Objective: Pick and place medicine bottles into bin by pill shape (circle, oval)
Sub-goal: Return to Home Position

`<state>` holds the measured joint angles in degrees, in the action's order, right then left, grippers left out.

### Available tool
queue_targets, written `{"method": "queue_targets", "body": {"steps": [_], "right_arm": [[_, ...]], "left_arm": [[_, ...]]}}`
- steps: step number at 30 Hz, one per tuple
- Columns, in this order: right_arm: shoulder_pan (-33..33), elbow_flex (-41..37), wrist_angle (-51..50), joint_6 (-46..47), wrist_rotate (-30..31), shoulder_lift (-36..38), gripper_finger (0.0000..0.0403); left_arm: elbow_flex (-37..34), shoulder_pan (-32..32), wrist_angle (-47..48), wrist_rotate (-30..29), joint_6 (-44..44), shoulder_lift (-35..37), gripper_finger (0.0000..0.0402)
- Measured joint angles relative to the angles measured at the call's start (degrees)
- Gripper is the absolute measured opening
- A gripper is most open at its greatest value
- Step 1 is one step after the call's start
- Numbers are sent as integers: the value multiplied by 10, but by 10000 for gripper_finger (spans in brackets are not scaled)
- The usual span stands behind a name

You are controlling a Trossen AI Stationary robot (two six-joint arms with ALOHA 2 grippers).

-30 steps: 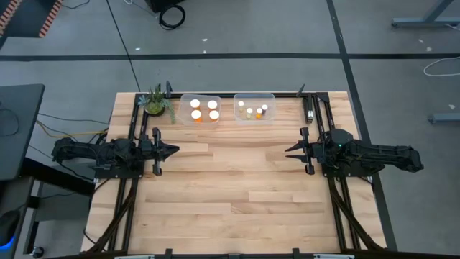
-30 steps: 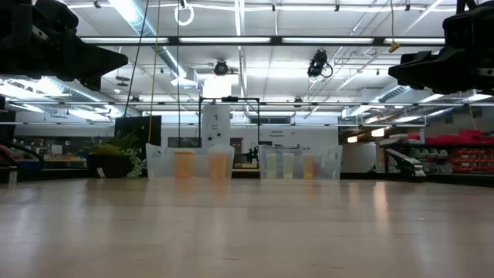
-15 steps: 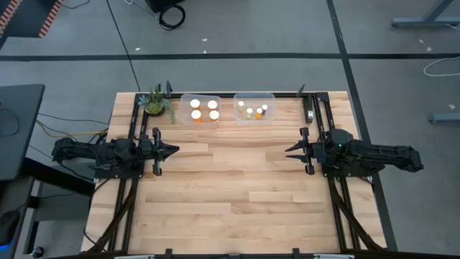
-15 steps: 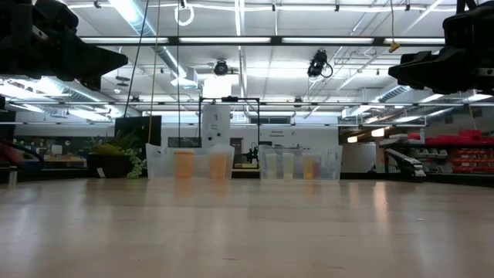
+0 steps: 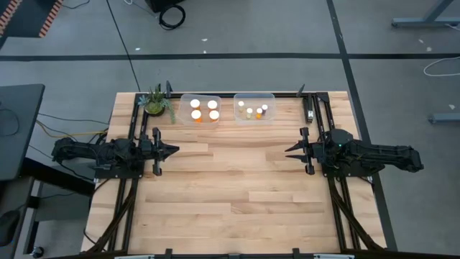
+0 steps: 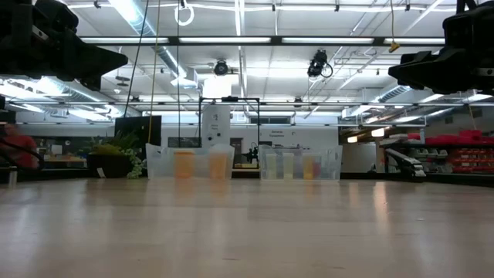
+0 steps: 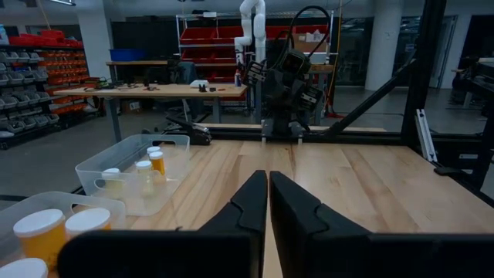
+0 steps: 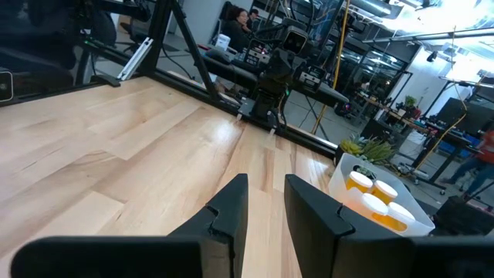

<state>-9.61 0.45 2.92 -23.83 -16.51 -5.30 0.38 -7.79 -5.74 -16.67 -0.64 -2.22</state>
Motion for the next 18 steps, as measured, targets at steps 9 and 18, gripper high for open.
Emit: {"method": "queue_targets", "body": {"steps": [9, 18], "right_arm": [[0, 0, 0, 0, 0, 0, 93], [0, 0, 0, 0, 0, 0, 93]], "left_arm": [[0, 0, 0, 0, 0, 0, 36], [0, 0, 0, 0, 0, 0, 25]]}}
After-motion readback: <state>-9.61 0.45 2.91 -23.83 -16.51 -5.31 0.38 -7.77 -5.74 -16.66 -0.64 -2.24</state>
